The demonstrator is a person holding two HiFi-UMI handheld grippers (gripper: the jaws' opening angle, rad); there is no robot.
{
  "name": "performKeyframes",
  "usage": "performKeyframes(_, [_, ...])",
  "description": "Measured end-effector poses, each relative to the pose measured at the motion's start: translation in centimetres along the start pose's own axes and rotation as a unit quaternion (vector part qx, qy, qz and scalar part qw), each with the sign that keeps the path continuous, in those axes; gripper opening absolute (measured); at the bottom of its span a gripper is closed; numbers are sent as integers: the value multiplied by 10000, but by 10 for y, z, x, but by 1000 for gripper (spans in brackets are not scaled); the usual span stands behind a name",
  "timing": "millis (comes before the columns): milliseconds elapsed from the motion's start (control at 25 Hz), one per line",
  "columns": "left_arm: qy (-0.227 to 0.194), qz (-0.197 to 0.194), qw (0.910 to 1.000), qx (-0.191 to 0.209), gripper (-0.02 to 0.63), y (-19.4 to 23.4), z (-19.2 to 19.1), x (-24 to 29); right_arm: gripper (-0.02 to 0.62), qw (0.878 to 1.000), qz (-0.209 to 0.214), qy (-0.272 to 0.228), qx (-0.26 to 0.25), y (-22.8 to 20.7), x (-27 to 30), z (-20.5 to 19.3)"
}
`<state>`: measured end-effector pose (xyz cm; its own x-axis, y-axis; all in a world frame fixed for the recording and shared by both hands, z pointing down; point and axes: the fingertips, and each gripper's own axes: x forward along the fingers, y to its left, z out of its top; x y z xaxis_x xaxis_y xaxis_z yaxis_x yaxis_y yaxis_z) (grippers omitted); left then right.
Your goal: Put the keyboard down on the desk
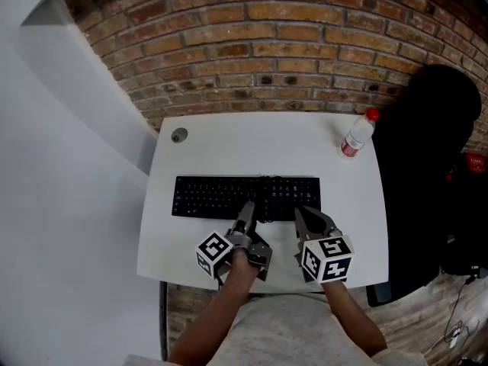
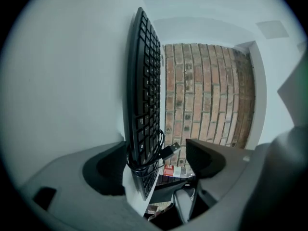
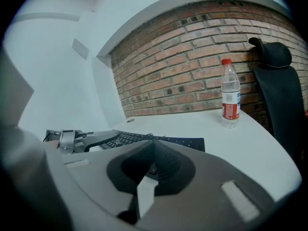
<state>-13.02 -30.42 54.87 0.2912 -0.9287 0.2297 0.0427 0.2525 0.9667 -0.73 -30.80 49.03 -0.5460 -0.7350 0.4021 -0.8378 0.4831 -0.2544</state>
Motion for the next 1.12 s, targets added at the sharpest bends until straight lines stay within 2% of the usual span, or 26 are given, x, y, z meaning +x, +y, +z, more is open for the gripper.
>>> performKeyframes(160, [19, -49, 9999, 110, 363, -2, 2, -10, 6, 10000, 6, -26, -13, 8, -4, -3])
performKeyframes(320, [76, -107, 9989, 442, 317, -9, 2, -22, 6, 10000, 15, -49, -9, 18, -11, -5])
performKeyframes(520, [159, -214, 9914, 1283, 219, -22, 4, -41, 6, 9999, 32, -138, -11, 32, -22, -4])
performKeyframes(720, [434, -371, 9755, 2125, 178, -37, -2, -58, 6, 9997, 46, -230, -75, 49, -35, -2])
performKeyframes(840, [546, -368, 9612, 2680, 136, -44, -3, -69, 6, 9994, 60, -306, -127, 59, -45, 1])
performKeyframes(920, [577, -394, 9475, 3121, 113, -51, -5, -76, 6, 9992, 59, -361, -153, 65, -52, 3])
performKeyframes(1000, [588, -439, 9288, 3633, 101, -59, -8, -84, 6, 9990, 54, -421, -171, 70, -59, 5])
performKeyframes(1120, [671, -503, 8925, 4431, 79, -72, -16, -92, 6, 9985, 46, -514, -188, 76, -68, 8])
